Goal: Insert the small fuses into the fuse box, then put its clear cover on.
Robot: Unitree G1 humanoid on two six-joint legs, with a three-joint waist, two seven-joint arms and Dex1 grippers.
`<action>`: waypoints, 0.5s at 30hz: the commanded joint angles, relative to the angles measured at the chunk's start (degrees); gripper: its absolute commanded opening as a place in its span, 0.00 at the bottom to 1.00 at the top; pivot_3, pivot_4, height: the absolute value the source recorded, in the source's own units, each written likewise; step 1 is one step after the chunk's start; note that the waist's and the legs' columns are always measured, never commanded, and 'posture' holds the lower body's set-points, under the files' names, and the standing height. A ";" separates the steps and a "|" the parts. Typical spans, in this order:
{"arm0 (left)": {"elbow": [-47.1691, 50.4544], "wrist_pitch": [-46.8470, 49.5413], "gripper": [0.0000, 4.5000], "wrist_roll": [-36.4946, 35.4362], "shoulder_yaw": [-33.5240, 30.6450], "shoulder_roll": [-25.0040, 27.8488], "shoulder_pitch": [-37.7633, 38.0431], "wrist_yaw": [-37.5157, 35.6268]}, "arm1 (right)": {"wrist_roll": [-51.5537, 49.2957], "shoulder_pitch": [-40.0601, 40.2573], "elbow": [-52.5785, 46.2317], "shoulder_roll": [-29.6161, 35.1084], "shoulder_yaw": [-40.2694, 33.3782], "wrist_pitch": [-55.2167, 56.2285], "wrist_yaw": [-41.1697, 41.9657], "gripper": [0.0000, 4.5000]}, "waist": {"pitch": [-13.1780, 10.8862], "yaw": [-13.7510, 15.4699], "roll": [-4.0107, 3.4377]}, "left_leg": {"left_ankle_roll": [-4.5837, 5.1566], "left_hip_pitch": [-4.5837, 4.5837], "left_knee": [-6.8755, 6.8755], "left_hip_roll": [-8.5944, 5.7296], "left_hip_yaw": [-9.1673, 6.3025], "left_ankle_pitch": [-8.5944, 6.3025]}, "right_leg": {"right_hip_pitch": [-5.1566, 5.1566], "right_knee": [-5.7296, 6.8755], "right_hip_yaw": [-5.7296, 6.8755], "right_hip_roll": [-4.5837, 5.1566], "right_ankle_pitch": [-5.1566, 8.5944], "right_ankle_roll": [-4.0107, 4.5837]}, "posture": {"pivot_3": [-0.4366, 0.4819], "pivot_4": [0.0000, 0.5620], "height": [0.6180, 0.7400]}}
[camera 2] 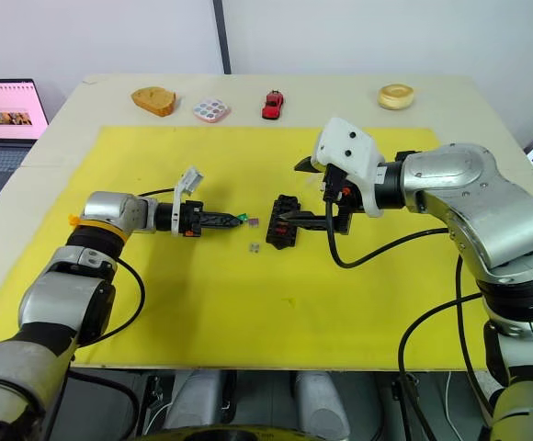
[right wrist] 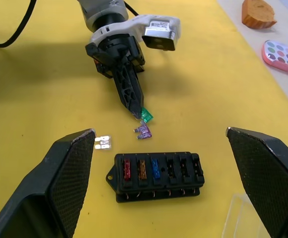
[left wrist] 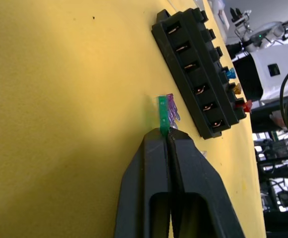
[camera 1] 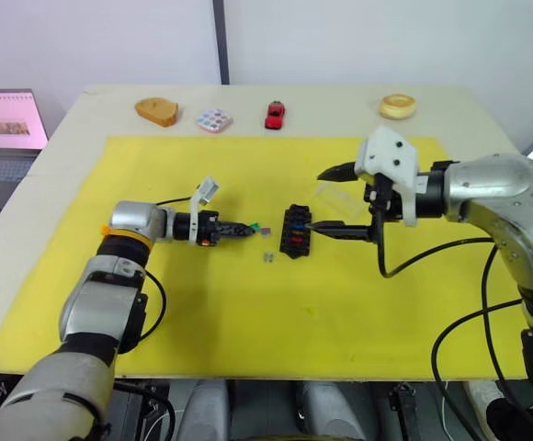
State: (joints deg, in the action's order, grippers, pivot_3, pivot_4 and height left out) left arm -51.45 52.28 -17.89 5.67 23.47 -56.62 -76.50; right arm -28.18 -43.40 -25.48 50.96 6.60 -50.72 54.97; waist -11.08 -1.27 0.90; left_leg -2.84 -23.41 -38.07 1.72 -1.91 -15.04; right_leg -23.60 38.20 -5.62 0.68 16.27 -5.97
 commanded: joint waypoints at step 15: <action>34.24 -5.71 0.01 -5.61 -0.32 11.95 8.80 -8.92 | -6.28 -4.50 0.95 -2.58 -0.35 -8.78 1.58 1.00 | -0.02 -1.23 -0.02 | 0.00 -0.02 0.05 0.07 0.02 0.00 | -0.09 0.06 -0.03 -0.01 -0.01 0.03 | 0.48 0.27 1.00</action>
State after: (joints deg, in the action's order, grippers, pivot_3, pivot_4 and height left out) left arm -23.22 46.76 -20.94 5.45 34.97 -48.17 -83.79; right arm -31.96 -45.90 -24.16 48.87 6.77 -56.97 56.21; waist -11.10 -2.50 0.88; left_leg -2.85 -23.44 -38.02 1.80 -1.88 -15.04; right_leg -23.69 38.25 -5.64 0.68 16.26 -5.95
